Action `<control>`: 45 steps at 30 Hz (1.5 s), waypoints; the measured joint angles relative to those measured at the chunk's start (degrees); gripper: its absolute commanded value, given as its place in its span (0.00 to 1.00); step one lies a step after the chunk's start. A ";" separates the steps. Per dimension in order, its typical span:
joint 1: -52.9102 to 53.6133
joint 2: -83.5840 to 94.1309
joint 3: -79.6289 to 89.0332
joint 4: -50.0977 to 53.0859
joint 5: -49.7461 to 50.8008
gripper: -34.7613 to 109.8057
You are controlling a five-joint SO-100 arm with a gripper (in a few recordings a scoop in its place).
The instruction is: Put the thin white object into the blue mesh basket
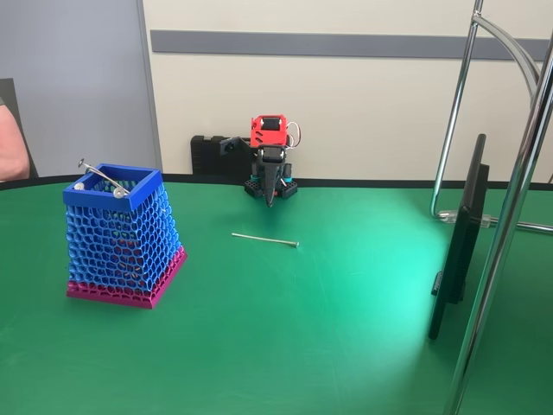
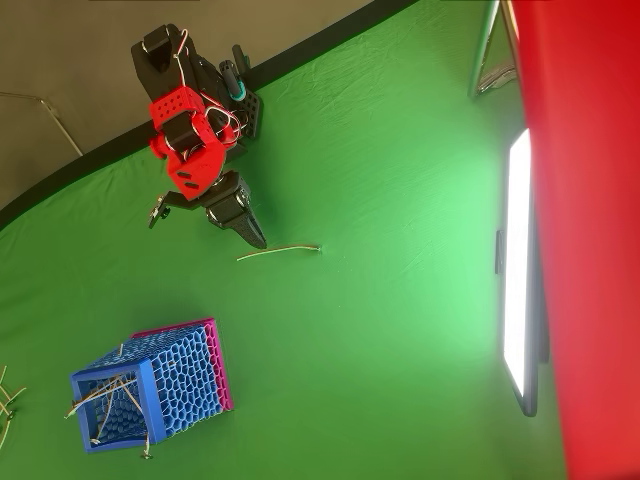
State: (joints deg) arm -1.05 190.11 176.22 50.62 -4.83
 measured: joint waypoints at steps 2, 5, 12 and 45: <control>0.00 0.00 0.00 0.00 0.00 0.24; 0.00 0.00 0.00 0.00 0.00 0.24; 0.00 0.00 0.00 0.00 0.00 0.24; 0.00 -1.41 0.00 -1.23 0.70 0.24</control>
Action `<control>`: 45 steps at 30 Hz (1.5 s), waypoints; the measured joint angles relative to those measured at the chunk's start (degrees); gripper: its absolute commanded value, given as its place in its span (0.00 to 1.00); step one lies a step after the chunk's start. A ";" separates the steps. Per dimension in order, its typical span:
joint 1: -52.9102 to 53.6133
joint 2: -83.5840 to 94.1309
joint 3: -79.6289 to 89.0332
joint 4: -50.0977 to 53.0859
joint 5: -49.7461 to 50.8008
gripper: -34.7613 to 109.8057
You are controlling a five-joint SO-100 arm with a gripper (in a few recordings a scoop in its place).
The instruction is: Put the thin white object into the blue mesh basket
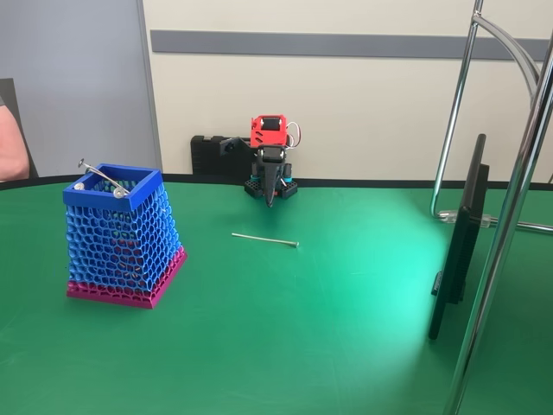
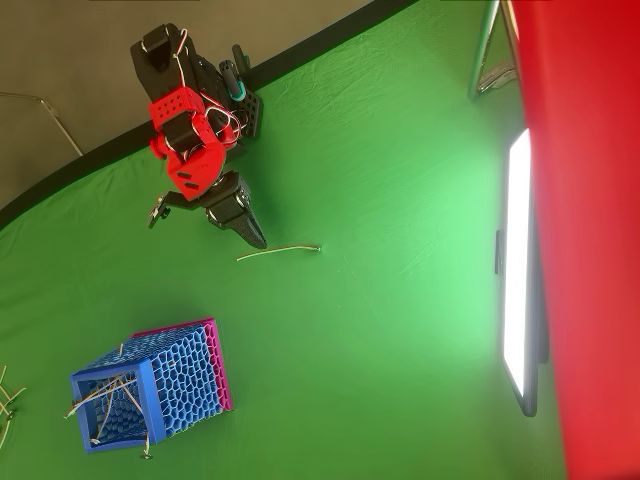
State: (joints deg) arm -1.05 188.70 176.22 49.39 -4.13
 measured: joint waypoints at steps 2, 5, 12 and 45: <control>0.09 -1.58 -0.09 -0.44 0.35 0.24; 0.18 -3.87 -0.88 -0.44 1.32 0.24; 0.70 -9.93 -6.24 0.26 4.13 0.24; -4.83 -58.36 -41.04 9.14 19.78 0.32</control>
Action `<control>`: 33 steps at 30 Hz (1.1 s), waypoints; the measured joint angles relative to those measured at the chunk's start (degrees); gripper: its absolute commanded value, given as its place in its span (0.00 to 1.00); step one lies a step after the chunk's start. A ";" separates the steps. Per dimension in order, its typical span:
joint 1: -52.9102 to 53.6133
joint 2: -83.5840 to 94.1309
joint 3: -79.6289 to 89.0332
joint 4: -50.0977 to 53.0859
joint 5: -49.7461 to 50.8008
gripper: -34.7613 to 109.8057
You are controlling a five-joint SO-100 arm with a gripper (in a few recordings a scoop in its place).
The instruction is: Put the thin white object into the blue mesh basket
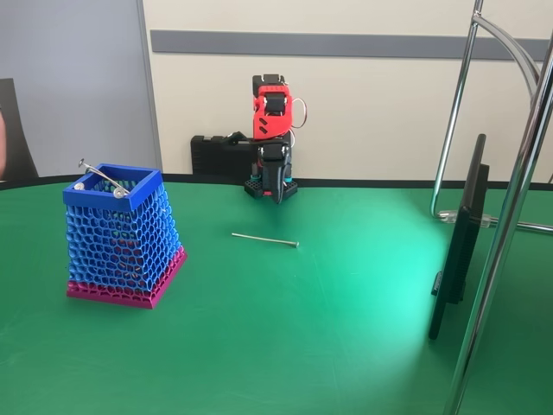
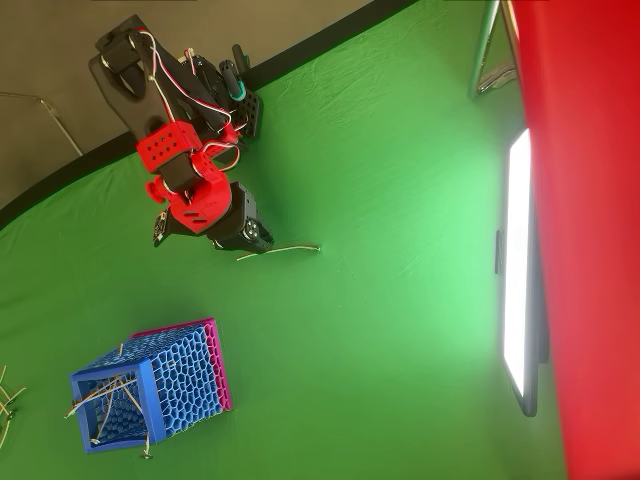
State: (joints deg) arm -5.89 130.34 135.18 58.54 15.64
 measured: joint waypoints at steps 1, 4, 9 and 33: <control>-0.26 -1.41 -1.05 0.62 0.70 0.33; -0.70 -5.10 -3.34 1.32 1.76 0.34; -2.64 -16.52 -10.37 2.46 4.83 0.35; -4.22 -45.44 -26.54 4.83 13.27 0.34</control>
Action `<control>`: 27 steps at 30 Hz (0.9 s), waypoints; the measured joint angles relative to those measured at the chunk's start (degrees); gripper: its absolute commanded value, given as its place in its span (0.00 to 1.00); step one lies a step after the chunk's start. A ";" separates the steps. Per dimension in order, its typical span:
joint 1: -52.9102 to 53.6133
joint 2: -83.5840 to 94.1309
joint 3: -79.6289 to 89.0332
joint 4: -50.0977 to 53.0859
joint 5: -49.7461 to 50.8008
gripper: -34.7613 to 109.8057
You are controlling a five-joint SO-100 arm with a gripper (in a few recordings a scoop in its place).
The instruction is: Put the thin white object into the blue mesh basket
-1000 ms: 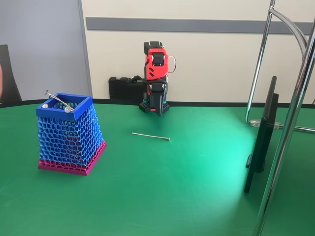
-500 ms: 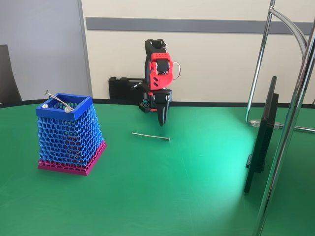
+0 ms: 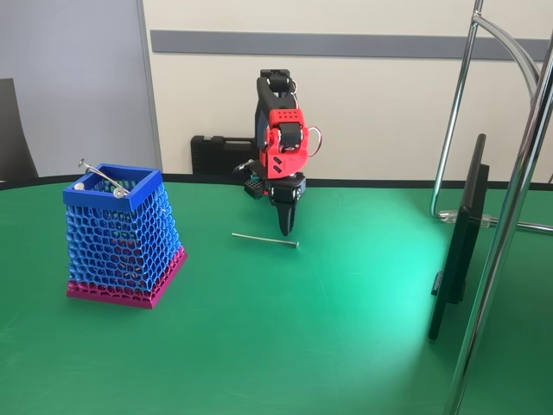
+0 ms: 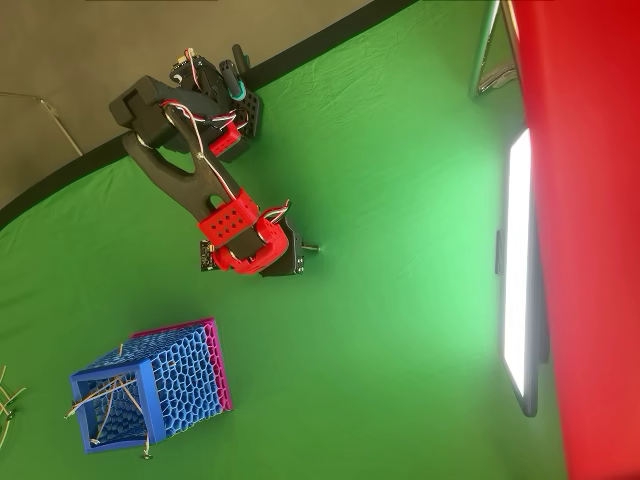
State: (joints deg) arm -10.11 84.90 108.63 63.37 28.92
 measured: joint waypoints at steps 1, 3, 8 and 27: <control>0.00 -0.53 -0.35 0.00 0.00 0.34; 0.00 -2.20 -1.23 -0.09 0.00 0.34; -0.09 -4.92 -2.90 -0.18 1.14 0.34; -2.64 -11.16 -6.59 0.00 3.52 0.33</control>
State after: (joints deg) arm -12.74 73.74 102.04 63.37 32.43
